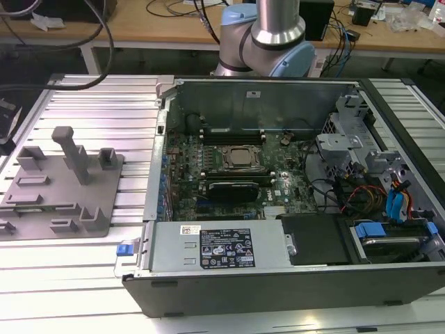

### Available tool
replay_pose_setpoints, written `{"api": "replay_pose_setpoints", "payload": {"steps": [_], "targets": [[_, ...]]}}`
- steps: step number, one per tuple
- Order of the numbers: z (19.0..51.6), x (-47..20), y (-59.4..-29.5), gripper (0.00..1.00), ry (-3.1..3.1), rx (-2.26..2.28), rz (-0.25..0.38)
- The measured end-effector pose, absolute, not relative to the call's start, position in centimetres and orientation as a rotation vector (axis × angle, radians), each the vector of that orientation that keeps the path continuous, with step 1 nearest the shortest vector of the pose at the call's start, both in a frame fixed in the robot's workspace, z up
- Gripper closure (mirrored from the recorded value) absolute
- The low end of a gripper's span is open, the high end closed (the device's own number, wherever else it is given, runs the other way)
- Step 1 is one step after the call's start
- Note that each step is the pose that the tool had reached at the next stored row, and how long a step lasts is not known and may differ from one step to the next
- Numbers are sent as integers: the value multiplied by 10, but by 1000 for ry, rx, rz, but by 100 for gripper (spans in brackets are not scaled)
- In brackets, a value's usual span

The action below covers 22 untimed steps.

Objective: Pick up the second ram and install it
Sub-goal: 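Reach for the second ram, then pick up the second ram and move it above second insertion slot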

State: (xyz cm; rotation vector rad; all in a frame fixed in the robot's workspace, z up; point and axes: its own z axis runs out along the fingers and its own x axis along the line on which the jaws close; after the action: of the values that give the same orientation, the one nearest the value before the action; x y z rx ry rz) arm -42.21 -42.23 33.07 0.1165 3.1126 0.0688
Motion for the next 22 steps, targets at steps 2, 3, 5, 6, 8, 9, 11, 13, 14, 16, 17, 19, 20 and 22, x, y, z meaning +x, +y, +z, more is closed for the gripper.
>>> {"api": "replay_pose_setpoints", "payload": {"steps": [2,3,5,6,8,9,11,13,14,16,17,19,20,22], "targets": [[324,-424,-424,92,3113,117,69],[323,-424,-424,92,3113,117,69],[323,-424,-424,92,3113,117,69],[323,-424,-424,92,3113,116,69],[323,-424,-424,92,3113,116,69],[323,-424,-424,92,3113,117,69],[322,-424,-424,92,3113,117,69],[322,-424,-424,92,3113,116,69],[322,-424,-424,92,3113,117,69],[322,-424,-424,92,3113,117,69],[322,-424,-424,92,3113,116,69],[322,-424,-424,92,3113,107,69],[321,-424,-424,92,3114,78,69],[320,-424,-424,92,3118,-9,68]]}}
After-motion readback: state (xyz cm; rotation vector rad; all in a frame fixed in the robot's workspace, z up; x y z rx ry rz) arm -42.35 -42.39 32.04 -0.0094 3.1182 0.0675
